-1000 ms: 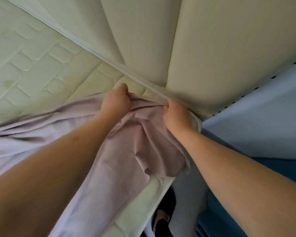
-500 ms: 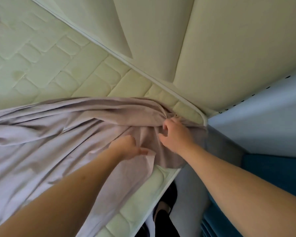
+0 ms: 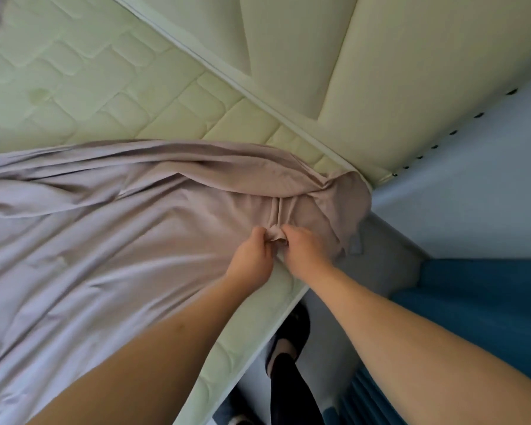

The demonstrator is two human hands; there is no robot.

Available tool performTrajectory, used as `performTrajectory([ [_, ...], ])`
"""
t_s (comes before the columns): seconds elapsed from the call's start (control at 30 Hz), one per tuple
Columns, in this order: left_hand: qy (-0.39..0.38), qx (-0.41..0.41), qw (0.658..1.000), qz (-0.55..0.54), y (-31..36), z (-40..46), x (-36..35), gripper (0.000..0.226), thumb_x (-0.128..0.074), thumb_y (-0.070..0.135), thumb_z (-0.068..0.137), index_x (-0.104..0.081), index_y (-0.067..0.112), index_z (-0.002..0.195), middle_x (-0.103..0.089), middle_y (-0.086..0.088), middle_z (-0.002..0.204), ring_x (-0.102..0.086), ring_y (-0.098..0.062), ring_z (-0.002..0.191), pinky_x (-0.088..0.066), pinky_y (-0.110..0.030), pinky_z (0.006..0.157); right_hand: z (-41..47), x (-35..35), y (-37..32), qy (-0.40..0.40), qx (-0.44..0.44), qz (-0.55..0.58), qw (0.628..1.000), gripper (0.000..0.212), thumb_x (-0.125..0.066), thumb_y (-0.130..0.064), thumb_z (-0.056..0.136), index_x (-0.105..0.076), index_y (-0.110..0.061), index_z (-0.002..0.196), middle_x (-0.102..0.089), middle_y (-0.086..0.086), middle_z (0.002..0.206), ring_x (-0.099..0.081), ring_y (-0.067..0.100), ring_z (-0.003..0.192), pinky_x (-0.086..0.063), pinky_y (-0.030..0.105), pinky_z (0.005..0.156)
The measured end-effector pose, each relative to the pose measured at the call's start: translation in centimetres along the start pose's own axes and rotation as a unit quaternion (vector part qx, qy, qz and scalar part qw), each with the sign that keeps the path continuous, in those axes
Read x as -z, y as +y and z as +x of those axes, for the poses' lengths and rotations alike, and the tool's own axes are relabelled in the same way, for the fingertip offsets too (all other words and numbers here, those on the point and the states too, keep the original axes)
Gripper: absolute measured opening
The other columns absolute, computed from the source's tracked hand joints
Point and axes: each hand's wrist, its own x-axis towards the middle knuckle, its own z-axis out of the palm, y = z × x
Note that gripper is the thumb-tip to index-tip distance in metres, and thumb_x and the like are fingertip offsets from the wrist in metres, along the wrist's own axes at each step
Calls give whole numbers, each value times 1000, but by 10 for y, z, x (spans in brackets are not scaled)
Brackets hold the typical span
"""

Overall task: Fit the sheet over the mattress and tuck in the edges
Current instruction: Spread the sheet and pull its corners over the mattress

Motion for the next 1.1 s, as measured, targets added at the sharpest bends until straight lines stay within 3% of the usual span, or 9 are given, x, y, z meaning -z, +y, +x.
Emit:
performTrajectory([
  [0.2, -38, -3, 999, -12, 14, -66, -24, 16, -40, 24, 103, -46, 16, 115, -69, -11, 100, -65, -38, 92, -52, -46, 78, -66, 14, 8, -90, 3, -139, 986, 28, -47, -22, 98, -67, -29, 117, -70, 7, 112, -65, 35, 104, -53, 39, 80],
  [0.37, -55, 5, 998, 39, 12, -95, -30, 21, -43, 25, 104, -60, 16, 113, -69, -10, 105, -64, -34, 100, -42, -34, 76, -123, 24, 6, -42, -38, -160, 986, 23, -48, -14, 93, -68, -20, 104, -68, 12, 113, -62, 39, 105, -46, 38, 78],
  [0.43, -178, 14, 983, 39, 10, -108, -35, 17, -53, 30, 101, -65, 21, 95, -66, -3, 89, -63, -27, 88, -45, -34, 77, -139, 24, 11, -132, -89, -238, 958, 24, -46, -16, 99, -66, -19, 112, -66, 10, 121, -60, 35, 112, -43, 37, 86],
  [0.53, -462, 99, 876, 97, 2, -130, -28, 26, -71, 31, 91, -69, 17, 114, -63, 2, 101, -57, -16, 89, -49, -36, 92, -163, 25, 27, -290, -190, -246, 905, 32, -47, -13, 98, -63, -12, 125, -60, 10, 131, -58, 31, 116, -46, 43, 98],
  [0.63, -326, 62, 940, 85, -8, -106, -2, 31, -71, 25, 86, -71, 16, 115, -69, -7, 112, -66, -30, 105, -53, -40, 96, -164, 32, 22, -285, -201, -188, 918, 28, -48, -5, 93, -67, -3, 114, -63, 14, 110, -61, 31, 97, -52, 41, 88],
  [0.73, -139, 64, 986, 60, 6, -73, 44, 19, -59, 13, 89, -73, 4, 97, -73, -12, 88, -72, -32, 91, -57, -42, 79, -146, 42, -3, -223, -189, -153, 944, 16, -49, -8, 93, -64, -9, 92, -62, 12, 101, -63, 32, 95, -53, 37, 82],
  [0.83, -66, 41, 992, 100, 18, -45, 81, 20, -55, 12, 92, -72, 2, 95, -74, -14, 93, -71, -30, 94, -48, -34, 68, -115, 47, -28, -141, -147, -110, 973, 23, -45, -10, 95, -67, -9, 104, -65, 11, 108, -63, 31, 97, -53, 36, 81],
  [1.0, 9, 10, 991, 132, 21, 2, 103, 27, -54, 21, 96, -71, 13, 114, -72, -9, 115, -64, -32, 110, -51, -35, 92, -50, 49, -50, -43, -111, -67, 991, 31, -43, -17, 101, -67, -15, 119, -67, 9, 119, -64, 31, 106, -54, 42, 91],
  [1.1, 30, 5, 988, 149, 13, 37, 105, 28, -53, 22, 96, -73, 18, 115, -71, -9, 118, -64, -31, 112, -51, -37, 94, -6, 49, -45, -21, -104, -56, 993, 27, -45, -16, 99, -69, -15, 111, -68, 9, 112, -65, 31, 100, -55, 43, 89],
])
